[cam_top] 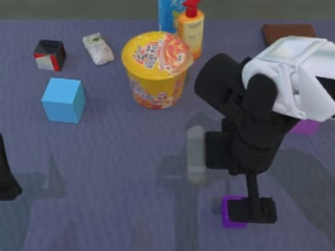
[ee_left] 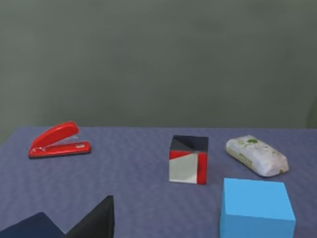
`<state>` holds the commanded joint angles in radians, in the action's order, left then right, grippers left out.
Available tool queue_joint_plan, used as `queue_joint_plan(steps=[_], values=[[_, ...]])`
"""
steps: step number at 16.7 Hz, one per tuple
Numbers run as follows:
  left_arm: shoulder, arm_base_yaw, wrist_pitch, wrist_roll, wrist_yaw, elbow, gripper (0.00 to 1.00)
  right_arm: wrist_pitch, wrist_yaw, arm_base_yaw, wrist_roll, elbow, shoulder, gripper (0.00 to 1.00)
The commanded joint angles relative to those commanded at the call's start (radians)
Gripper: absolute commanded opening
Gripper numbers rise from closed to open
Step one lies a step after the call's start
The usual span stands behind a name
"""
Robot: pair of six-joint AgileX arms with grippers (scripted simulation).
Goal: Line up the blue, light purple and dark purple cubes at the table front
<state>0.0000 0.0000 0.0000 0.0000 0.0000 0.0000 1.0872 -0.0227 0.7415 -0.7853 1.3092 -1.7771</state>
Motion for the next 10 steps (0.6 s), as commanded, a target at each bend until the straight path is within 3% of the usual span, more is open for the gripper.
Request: queue_joint_plan(steps=[5, 10], values=[[0.000, 0.000, 0.000, 0.000, 0.000, 0.000, 1.00, 0.051, 0.006, -0.132, 0.241, 0.160, -0.122, 1.00], [0.000, 0.000, 0.000, 0.000, 0.000, 0.000, 1.00, 0.120, 0.014, -0.332, 0.617, 0.366, -0.284, 1.00]])
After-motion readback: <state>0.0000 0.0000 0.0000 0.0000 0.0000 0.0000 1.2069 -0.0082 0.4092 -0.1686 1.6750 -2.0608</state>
